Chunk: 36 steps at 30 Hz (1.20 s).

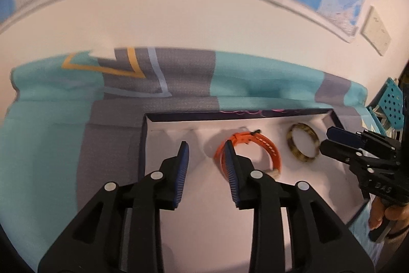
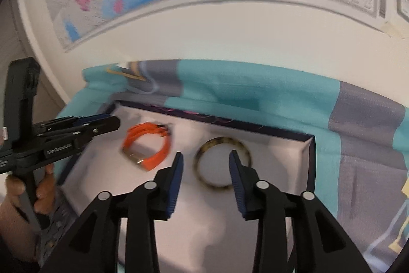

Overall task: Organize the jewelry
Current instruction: 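Carry the watch band into the box with the left tool while the right tool carries the bangle, then move the right tool to the clear crystal bracelet while the left tool withdraws from the box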

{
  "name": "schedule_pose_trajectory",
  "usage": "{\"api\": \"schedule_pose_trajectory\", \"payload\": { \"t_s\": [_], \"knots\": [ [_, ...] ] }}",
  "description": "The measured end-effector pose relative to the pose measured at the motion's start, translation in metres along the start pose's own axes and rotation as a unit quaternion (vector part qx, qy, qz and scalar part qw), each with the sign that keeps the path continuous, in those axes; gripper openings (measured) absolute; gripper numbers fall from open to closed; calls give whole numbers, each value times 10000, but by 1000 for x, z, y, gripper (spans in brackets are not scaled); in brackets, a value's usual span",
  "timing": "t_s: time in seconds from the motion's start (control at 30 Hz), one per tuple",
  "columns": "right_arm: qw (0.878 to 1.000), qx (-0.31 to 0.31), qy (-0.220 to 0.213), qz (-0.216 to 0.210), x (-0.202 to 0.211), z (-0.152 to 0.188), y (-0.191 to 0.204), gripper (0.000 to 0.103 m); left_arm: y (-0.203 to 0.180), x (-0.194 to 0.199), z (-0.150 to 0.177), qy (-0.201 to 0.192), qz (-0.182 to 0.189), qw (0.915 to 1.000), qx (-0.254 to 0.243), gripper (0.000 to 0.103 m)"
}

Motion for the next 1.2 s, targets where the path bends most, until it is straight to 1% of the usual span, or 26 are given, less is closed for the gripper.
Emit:
{"api": "schedule_pose_trajectory", "payload": {
  "t_s": [0.03,0.07,0.1,0.13,0.17,0.23,0.27,0.3,0.43,0.5,0.63,0.77,0.83,0.9,0.93,0.97,1.0,1.07,1.13,1.17,1.2],
  "knots": [
    [9999,39,-40,-89,7,3,4,39,-4,8,1,-67,56,9999,-63,33],
    [9997,145,-111,-179,19,8,11,44,-9,20,4,-162,159,9996,-142,34],
    [9991,279,-197,-251,32,14,17,50,-14,33,7,-259,262,9991,-231,37],
    [9983,423,-264,-307,44,21,23,52,-20,45,12,-342,375,9982,-317,43],
    [9974,568,-303,-336,54,29,29,53,-22,53,15,-389,429,9976,-371,45],
    [9954,836,-352,-320,73,46,37,53,-29,72,29,-447,516,9962,-532,46],
    [9944,947,-348,-312,81,56,41,53,-32,80,38,-444,620,9955,-569,46],
    [9932,1068,-320,-335,89,70,45,53,-35,86,47,-425,681,9951,-582,46],
    [9915,1287,-66,-193,103,113,45,53,-45,100,79,-355,780,9937,-719,49],
    [9915,1287,69,-179,106,130,45,53,-47,104,94,-293,795,9936,-745,49],
    [9875,1562,198,-29,100,149,54,53,-45,106,116,-193,802,9943,-669,51],
    [9833,1810,195,46,91,151,62,52,-42,108,131,-137,772,9954,-549,53],
    [9813,1907,240,76,85,152,63,50,-42,110,137,-122,767,9955,-538,55],
    [9802,1955,304,51,80,154,65,42,-42,112,143,-109,776,9956,-519,56],
    [9797,1980,313,49,79,155,66,41,-42,112,145,-100,785,9956,-500,57],
    [9794,1992,323,18,78,155,67,38,-41,113,148,-81,801,9957,-466,57],
    [9792,1999,353,4,77,156,67,30,-41,113,150,-58,809,9958,-434,57],
    [9789,2012,360,-2,77,156,68,26,-40,113,152,-42,803,9959,-408,57],
    [9795,1987,335,20,78,156,69,20,-39,113,154,-27,791,9961,-386,57],
    [9804,1948,306,16,80,155,68,15,-38,114,155,-23,784,9962,-380,57],
    [9819,1871,278,21,82,153,66,15,-38,114,156,-21,783,9962,-378,58]
  ]
}}
Point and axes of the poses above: each gripper's, at about its wrist camera, not at the fingertips, and x roughly against the way its jaws point, y to its left, z to its underside, the point moved 10 cm from there along -x, roughly the way its jaws point, and after that the axes turned 1 degree about z, right-handed, at the moved point
